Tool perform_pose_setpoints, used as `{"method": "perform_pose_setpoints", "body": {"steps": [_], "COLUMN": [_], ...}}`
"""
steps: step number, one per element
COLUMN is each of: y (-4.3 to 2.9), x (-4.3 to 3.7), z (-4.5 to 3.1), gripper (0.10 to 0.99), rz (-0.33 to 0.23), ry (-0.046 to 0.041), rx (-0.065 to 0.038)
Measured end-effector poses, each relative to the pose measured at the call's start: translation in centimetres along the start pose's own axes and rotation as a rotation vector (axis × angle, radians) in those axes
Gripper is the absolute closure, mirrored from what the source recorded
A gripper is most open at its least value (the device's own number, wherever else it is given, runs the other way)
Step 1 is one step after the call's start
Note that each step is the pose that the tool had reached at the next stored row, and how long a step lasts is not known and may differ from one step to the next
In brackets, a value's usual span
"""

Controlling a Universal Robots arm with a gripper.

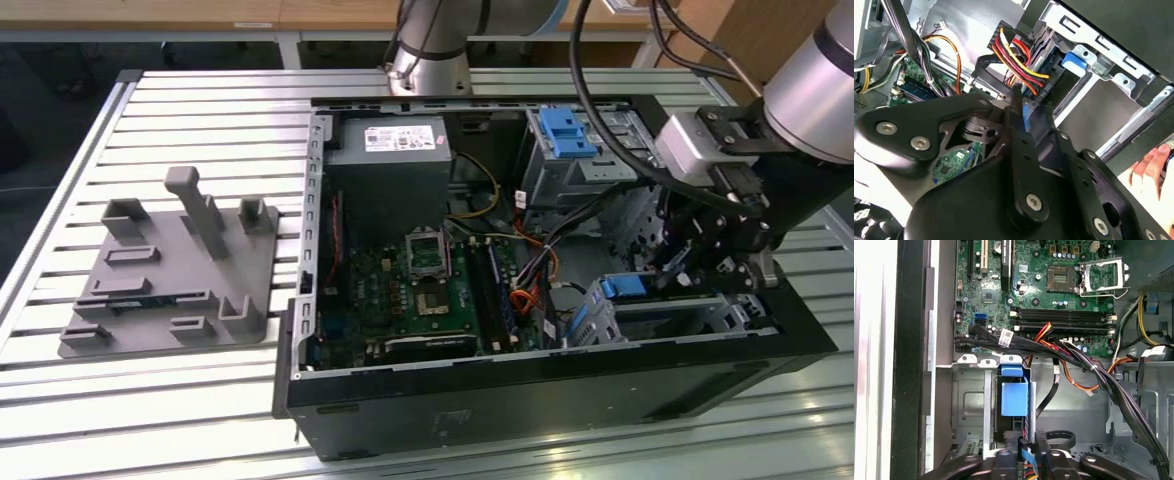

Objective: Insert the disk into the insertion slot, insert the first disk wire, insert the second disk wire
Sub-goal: 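Insert the second disk wire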

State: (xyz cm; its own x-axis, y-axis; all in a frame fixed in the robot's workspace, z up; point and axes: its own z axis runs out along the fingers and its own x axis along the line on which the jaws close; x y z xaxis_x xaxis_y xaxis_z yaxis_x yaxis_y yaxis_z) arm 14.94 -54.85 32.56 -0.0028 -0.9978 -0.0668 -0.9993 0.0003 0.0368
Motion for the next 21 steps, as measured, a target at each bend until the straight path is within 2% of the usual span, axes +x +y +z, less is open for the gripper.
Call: {"method": "perform_pose_setpoints", "body": {"steps": [1,2,21], "y": [0.01,0.02,0.33], "x": [-0.01,-0.03,-0.72], "z": [-0.17,-0.42,-8.71], "gripper": [0.82,0.753,0.753], "rz": [0.0,0.0,0.0], "ry": [-0.0003,-0.0002,-0.0001], "rx": [0.0,0.0,0.0]}}
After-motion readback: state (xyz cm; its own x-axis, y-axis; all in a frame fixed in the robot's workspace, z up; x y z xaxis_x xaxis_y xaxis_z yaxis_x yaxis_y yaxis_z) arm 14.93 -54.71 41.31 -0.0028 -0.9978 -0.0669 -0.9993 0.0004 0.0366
